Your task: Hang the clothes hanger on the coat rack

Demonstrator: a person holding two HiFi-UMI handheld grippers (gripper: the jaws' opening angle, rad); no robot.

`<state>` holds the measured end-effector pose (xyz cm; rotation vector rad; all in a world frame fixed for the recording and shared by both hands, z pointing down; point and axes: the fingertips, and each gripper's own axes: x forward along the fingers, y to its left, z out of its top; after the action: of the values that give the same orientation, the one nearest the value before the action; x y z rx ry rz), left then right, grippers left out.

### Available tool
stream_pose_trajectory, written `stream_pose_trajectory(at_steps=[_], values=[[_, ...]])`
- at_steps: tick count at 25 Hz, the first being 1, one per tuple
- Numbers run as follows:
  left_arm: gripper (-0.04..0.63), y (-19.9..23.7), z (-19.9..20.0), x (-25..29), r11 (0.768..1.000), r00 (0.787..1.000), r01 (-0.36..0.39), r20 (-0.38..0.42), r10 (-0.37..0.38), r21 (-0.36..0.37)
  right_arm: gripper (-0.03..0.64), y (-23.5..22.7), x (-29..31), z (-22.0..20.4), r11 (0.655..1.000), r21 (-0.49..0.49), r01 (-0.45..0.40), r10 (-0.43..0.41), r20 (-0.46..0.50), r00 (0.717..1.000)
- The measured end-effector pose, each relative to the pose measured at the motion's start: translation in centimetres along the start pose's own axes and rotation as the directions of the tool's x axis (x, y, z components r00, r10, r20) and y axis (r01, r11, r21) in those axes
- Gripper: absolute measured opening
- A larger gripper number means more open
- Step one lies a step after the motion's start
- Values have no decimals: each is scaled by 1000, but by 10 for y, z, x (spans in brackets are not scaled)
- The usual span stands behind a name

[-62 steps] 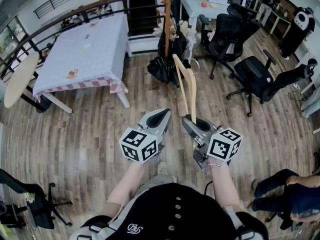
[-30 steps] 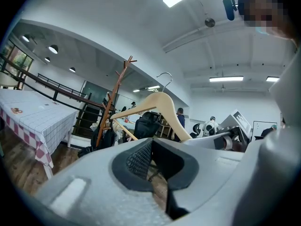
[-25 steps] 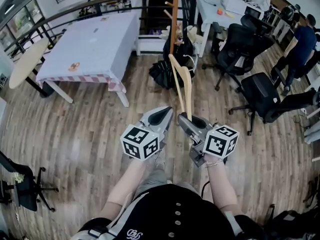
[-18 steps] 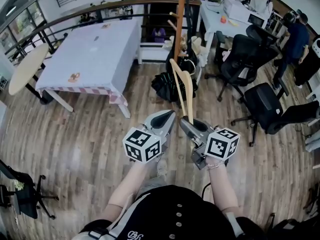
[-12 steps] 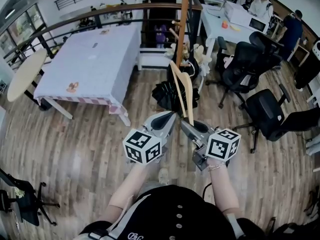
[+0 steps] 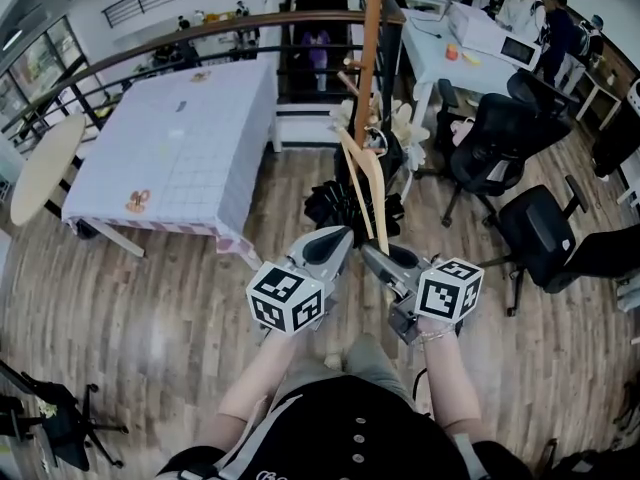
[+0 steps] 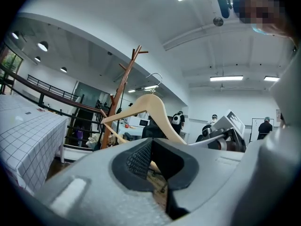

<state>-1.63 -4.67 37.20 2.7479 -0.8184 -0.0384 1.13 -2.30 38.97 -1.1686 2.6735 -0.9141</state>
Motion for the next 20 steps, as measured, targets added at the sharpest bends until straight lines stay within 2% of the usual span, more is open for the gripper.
stream_pose_trajectory(at_steps=[11,20], values=[[-6,57,15,59,999,999,-51,13,51,-1,81,-55,40,34,998,24,-61,62,-46,997],[-6,111,26,124,993,994,-110,18,111,-33,81,-121,71,79,993,42,-110,114,-103,988]])
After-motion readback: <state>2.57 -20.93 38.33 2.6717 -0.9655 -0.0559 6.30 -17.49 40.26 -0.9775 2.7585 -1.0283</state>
